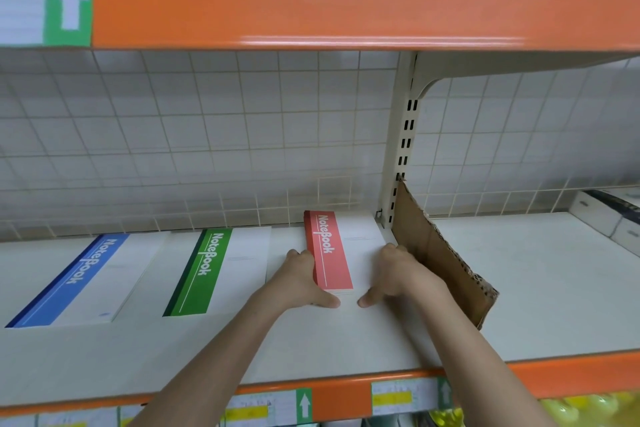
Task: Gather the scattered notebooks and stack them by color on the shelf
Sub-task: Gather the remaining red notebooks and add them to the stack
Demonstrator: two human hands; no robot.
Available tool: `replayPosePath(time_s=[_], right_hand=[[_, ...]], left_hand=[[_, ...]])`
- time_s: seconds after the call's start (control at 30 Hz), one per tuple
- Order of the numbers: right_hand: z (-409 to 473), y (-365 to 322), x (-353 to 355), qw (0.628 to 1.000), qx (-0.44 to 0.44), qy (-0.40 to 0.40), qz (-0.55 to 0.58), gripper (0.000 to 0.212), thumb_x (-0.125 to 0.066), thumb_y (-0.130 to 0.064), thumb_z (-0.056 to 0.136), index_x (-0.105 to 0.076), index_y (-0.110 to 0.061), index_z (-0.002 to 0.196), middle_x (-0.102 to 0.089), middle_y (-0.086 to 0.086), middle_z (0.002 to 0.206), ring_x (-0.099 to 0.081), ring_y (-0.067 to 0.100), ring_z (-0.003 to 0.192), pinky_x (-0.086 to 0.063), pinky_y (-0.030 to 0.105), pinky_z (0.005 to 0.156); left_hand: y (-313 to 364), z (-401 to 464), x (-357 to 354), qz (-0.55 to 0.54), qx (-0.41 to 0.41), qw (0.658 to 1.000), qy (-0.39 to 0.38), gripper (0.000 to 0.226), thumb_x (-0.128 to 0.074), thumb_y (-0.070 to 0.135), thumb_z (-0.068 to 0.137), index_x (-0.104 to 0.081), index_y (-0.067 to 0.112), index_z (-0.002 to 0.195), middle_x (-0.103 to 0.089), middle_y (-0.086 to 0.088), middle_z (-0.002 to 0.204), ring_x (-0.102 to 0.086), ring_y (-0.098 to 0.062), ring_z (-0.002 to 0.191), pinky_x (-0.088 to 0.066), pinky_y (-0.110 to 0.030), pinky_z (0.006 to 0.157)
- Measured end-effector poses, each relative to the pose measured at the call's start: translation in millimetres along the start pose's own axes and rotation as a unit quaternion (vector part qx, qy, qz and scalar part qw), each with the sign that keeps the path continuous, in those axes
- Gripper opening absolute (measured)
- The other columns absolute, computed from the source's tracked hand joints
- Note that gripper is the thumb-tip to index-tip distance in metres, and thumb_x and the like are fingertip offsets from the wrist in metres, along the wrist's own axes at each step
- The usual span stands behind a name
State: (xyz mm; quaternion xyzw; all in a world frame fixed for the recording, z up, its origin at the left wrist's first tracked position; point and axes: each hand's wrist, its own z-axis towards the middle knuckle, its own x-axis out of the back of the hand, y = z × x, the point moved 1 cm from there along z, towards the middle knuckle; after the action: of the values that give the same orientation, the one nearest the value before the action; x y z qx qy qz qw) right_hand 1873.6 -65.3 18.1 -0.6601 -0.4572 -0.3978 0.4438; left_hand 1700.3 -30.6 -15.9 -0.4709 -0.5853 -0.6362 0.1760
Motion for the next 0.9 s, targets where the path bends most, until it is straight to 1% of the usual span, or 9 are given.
replayPosePath(time_s=[0.13,0.23,0.3,0.4,0.47,0.57,0.67,0.8,0.9], right_hand=[[-1,3,0,0.999,-0.017,-0.012,0.046,0.117,-0.083,-0.05,0.062,-0.016,0.001,0.143,-0.031,0.013,0.142,-0.036,0.024,0.132,-0.038,0.029,0.101],[-3,1,0,0.995,-0.005,-0.021,0.098,0.13,-0.076,-0.065,0.061,-0.001,-0.008,0.149,-0.019,0.011,0.151,-0.028,0.026,0.138,-0.035,0.034,0.105],[-3,-5,0,0.995,0.01,0.012,0.1,0.117,-0.063,-0.074,0.068,-0.005,-0.015,0.151,-0.015,0.006,0.154,-0.022,0.026,0.142,-0.032,0.038,0.108],[-1,-19,1,0.994,0.019,0.082,0.067,0.093,-0.039,-0.075,0.082,-0.015,-0.017,0.149,-0.012,0.006,0.157,-0.013,0.028,0.144,-0.024,0.044,0.113],[1,-30,2,0.993,0.042,0.099,0.058,0.078,-0.036,-0.067,0.089,-0.025,-0.014,0.146,-0.023,0.009,0.153,-0.021,0.028,0.141,-0.027,0.044,0.112],[3,-54,-3,0.989,0.084,0.107,0.062,0.061,-0.04,-0.054,0.095,-0.036,-0.011,0.138,-0.037,0.01,0.142,-0.035,0.028,0.132,-0.034,0.042,0.107],[5,-86,-12,0.988,0.12,0.088,0.048,0.058,-0.043,-0.048,0.096,-0.035,-0.01,0.139,-0.036,0.011,0.144,-0.035,0.029,0.132,-0.035,0.042,0.106],[4,-140,-27,0.978,0.193,0.069,0.043,0.062,-0.043,-0.046,0.096,-0.027,-0.013,0.146,-0.027,0.011,0.152,-0.029,0.028,0.139,-0.029,0.042,0.112],[2,-187,-42,0.968,0.242,0.058,0.026,0.06,-0.044,-0.044,0.096,-0.029,-0.014,0.146,-0.033,0.011,0.148,-0.033,0.027,0.136,-0.031,0.042,0.11]], left_hand=[[0,-4,3,0.0,-0.018,1.0,-0.017,0.082,-0.08,0.048,0.068,-0.04,0.023,0.134,-0.046,-0.003,0.121,-0.039,-0.015,0.115,-0.043,-0.033,0.099],[-3,-8,10,-0.054,-0.018,0.998,-0.009,0.064,-0.069,0.057,0.076,-0.041,0.025,0.124,-0.05,0.007,0.107,-0.042,-0.013,0.114,-0.045,-0.03,0.09],[-6,-12,17,-0.07,0.0,0.998,0.007,0.06,-0.053,0.061,0.085,-0.041,0.02,0.128,-0.047,0.007,0.106,-0.045,-0.014,0.111,-0.039,-0.026,0.083],[-12,-15,26,0.002,0.02,0.998,0.064,0.064,-0.039,0.057,0.094,-0.038,0.013,0.14,-0.043,-0.009,0.131,-0.044,-0.022,0.123,-0.039,-0.032,0.097],[-18,-20,32,0.083,0.013,0.991,0.108,0.057,-0.038,0.05,0.097,-0.04,0.012,0.139,-0.041,-0.011,0.135,-0.039,-0.024,0.128,-0.035,-0.034,0.104],[-31,-30,42,0.144,0.009,0.98,0.137,0.053,-0.037,0.046,0.099,-0.044,0.011,0.137,-0.043,-0.009,0.133,-0.038,-0.023,0.127,-0.038,-0.034,0.102],[-52,-46,56,0.184,0.027,0.969,0.163,0.051,-0.036,0.046,0.099,-0.045,0.011,0.135,-0.044,-0.008,0.132,-0.042,-0.023,0.123,-0.041,-0.034,0.098],[-89,-74,81,0.248,0.073,0.948,0.187,0.046,-0.036,0.046,0.098,-0.045,0.013,0.13,-0.047,-0.007,0.128,-0.047,-0.023,0.113,-0.044,-0.034,0.087],[-126,-100,99,0.251,0.109,0.943,0.188,0.047,-0.036,0.045,0.099,-0.042,0.015,0.135,-0.045,-0.006,0.134,-0.045,-0.022,0.119,-0.044,-0.035,0.091]])
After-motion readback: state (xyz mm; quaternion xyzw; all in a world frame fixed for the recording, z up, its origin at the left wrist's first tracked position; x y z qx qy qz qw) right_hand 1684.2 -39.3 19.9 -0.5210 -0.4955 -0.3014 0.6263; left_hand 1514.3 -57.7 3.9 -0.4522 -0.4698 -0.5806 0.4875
